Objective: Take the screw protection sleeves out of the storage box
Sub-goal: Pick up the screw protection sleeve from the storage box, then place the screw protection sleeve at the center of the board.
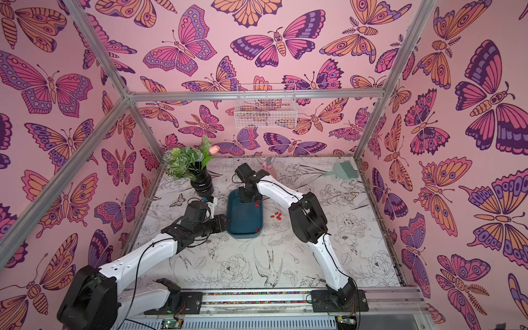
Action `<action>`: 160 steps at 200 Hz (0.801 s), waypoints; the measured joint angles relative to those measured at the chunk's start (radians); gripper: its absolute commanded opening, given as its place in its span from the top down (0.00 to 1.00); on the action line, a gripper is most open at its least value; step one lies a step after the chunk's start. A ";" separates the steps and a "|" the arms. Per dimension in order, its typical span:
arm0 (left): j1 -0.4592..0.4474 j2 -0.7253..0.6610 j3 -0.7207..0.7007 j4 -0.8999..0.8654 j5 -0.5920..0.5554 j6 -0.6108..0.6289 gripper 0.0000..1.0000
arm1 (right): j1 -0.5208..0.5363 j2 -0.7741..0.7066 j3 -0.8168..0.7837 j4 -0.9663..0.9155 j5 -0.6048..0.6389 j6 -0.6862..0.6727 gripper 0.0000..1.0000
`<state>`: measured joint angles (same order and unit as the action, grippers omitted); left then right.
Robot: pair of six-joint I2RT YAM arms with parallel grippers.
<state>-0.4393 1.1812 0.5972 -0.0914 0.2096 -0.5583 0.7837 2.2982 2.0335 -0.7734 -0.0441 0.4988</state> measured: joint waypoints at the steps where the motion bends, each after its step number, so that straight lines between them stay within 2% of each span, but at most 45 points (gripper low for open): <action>1: 0.000 0.000 0.000 0.000 0.000 0.000 0.54 | 0.000 -0.005 -0.002 0.000 -0.002 -0.001 0.87; 58: 0.000 0.001 0.009 -0.030 -0.001 0.005 0.54 | 0.000 -0.198 -0.107 0.005 -0.018 -0.018 0.86; 117: 0.000 0.007 0.019 -0.051 -0.005 0.008 0.54 | -0.004 -0.336 -0.256 0.019 -0.018 -0.032 0.85; 160: 0.000 0.009 0.021 -0.063 -0.016 0.008 0.54 | -0.051 -0.450 -0.408 0.058 -0.050 -0.028 0.85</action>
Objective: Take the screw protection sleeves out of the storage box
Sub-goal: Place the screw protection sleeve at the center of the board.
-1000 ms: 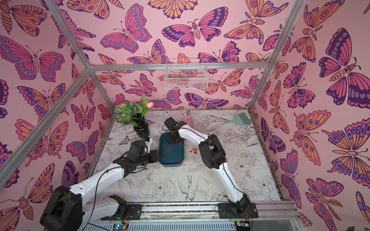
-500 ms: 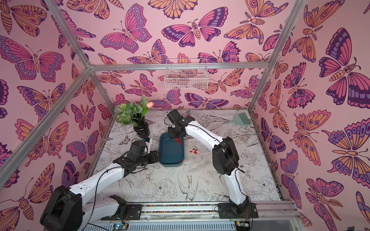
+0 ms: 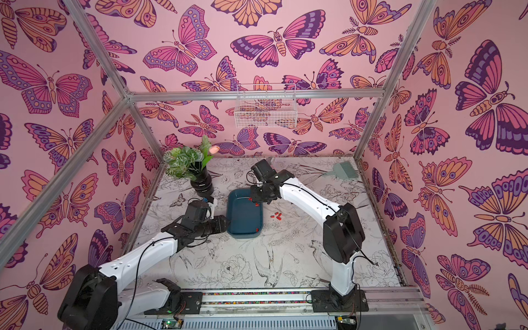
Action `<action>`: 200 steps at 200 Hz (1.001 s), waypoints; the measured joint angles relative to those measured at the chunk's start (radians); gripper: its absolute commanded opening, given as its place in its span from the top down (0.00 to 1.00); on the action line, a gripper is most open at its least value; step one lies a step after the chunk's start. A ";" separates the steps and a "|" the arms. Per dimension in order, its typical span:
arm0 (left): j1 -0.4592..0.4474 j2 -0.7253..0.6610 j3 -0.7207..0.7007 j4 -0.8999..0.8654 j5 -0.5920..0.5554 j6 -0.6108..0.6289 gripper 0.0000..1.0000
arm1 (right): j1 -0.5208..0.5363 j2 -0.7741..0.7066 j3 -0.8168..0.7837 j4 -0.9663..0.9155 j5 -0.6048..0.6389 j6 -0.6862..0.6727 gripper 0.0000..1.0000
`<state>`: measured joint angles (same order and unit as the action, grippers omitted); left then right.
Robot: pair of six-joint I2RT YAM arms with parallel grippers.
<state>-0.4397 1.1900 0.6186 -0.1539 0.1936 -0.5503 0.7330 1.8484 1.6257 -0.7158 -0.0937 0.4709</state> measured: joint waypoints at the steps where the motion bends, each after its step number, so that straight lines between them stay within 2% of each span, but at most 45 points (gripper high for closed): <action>1: 0.000 0.000 0.000 0.000 0.000 0.000 0.54 | -0.002 -0.003 -0.003 0.001 -0.001 0.000 0.85; 94: -0.006 0.021 0.023 -0.004 -0.008 0.000 0.54 | -0.114 -0.188 -0.281 0.069 -0.005 -0.006 0.85; 141: -0.007 0.023 0.033 -0.005 -0.008 0.000 0.54 | -0.169 -0.193 -0.372 0.081 0.008 -0.021 0.85; 200: -0.007 0.023 0.035 -0.005 -0.008 0.000 0.55 | -0.182 -0.182 -0.416 0.132 0.011 -0.027 0.85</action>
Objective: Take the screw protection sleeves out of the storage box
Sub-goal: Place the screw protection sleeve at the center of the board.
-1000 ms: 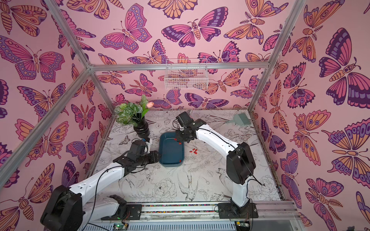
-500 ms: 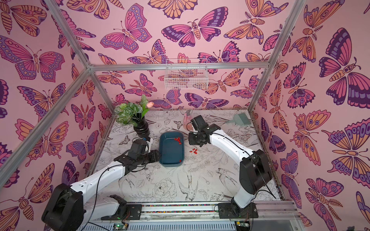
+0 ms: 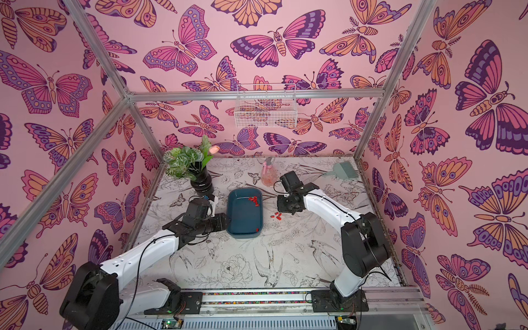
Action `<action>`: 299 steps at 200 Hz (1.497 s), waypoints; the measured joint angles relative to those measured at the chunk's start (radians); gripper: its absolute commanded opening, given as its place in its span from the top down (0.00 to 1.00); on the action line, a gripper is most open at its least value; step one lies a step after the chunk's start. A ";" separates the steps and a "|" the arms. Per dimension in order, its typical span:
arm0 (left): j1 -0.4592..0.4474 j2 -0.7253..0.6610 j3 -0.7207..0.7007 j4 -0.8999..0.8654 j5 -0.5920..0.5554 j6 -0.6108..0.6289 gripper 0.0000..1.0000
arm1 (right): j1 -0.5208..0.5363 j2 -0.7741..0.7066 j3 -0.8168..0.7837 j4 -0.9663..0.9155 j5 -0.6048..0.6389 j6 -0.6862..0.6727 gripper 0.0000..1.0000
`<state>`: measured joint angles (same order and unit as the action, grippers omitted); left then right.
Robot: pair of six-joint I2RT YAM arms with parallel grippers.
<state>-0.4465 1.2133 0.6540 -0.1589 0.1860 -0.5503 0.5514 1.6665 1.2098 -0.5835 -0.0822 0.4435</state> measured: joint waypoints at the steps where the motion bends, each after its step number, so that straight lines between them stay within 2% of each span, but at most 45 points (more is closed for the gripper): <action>1: 0.000 0.000 0.000 0.000 0.000 0.000 0.55 | 0.000 0.001 0.000 0.000 0.000 0.000 0.85; 71: -0.005 0.005 0.003 -0.006 0.000 0.000 0.54 | 0.000 0.102 -0.024 0.056 -0.001 0.001 0.84; 197: -0.006 0.027 0.010 -0.014 0.000 0.008 0.55 | -0.002 0.187 -0.053 0.131 0.003 0.002 0.82; 299: -0.013 0.029 0.020 -0.029 0.000 0.011 0.55 | -0.008 0.185 -0.061 0.134 0.003 0.001 0.70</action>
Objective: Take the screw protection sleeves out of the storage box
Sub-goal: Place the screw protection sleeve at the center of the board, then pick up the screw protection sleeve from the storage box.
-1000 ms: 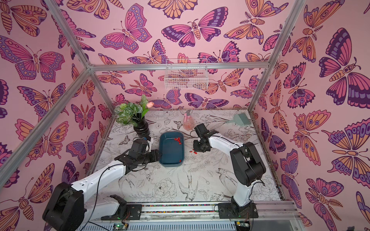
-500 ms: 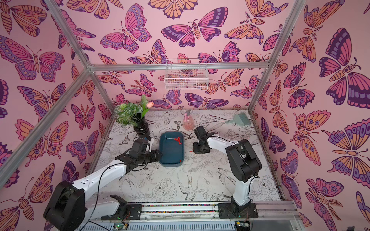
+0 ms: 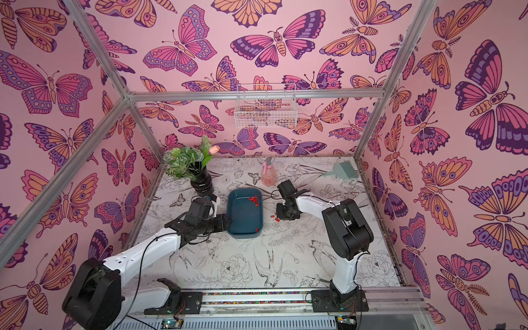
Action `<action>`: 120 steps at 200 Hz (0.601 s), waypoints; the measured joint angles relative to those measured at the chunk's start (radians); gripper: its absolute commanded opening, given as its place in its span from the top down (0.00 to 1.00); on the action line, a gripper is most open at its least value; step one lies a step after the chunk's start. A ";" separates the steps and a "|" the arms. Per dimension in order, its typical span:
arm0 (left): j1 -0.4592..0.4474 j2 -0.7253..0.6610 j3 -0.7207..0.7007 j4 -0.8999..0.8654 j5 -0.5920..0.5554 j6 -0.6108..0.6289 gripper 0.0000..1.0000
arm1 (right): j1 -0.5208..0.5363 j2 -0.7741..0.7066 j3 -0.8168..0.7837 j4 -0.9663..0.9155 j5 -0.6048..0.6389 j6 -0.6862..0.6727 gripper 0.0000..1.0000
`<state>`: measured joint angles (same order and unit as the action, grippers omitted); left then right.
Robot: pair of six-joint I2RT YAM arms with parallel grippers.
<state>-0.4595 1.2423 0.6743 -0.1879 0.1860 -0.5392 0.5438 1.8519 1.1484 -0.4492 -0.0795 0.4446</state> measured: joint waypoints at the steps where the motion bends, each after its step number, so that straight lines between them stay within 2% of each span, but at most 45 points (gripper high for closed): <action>1: 0.000 0.000 0.000 0.000 0.000 0.000 0.55 | 0.000 -0.001 0.000 -0.001 0.000 0.000 0.70; 61: -0.019 0.015 0.054 -0.015 -0.004 0.001 0.55 | 0.000 -0.129 0.001 -0.060 0.011 -0.006 0.65; 120: -0.046 0.124 0.155 -0.024 -0.007 0.011 0.57 | 0.000 -0.269 0.003 -0.132 0.037 -0.030 0.64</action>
<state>-0.5056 1.3666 0.8291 -0.2123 0.1791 -0.5282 0.5438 1.5833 1.1519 -0.5808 -0.0425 0.4145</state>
